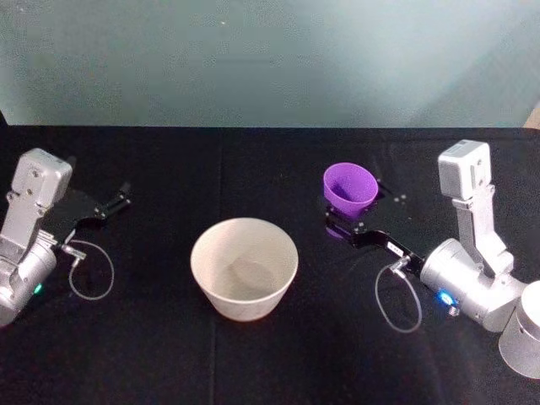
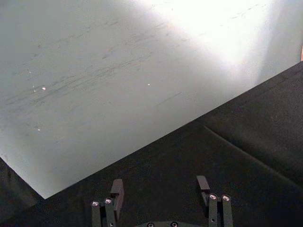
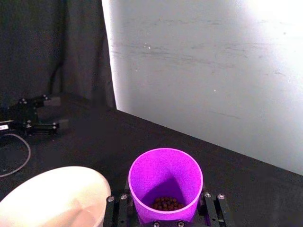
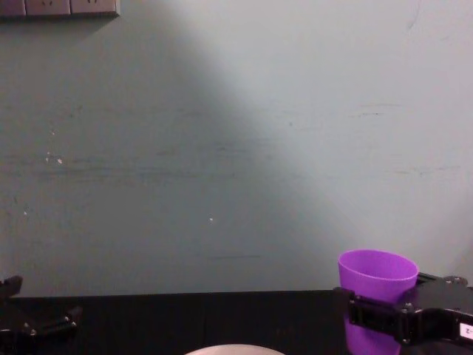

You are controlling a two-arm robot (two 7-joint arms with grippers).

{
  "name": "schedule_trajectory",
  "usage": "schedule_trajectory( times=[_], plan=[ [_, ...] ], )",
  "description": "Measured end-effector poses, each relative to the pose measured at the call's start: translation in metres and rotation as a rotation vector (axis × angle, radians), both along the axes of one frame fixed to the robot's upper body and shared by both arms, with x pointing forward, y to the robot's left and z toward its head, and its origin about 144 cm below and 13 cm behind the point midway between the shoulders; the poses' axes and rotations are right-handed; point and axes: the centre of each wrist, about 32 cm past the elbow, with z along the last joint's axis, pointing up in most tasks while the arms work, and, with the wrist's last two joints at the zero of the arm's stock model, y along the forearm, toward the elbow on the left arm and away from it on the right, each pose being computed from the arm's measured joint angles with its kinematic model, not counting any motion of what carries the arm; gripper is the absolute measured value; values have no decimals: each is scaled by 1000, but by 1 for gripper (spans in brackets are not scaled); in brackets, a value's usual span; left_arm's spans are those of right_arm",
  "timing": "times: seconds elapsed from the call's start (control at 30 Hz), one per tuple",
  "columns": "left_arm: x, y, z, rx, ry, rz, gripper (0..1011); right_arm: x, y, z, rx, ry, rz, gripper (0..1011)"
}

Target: Pick up the cup and pour the mung beans from the cup into the bowl.

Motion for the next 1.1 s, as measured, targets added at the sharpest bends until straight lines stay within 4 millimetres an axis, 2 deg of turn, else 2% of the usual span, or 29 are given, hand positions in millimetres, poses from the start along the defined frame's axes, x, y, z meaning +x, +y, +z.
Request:
schedule_trajectory(
  times=[1.1],
  plan=[
    [0, 0, 0, 0, 0, 0, 1000, 0, 0, 0, 0, 0, 0, 729]
  ],
)
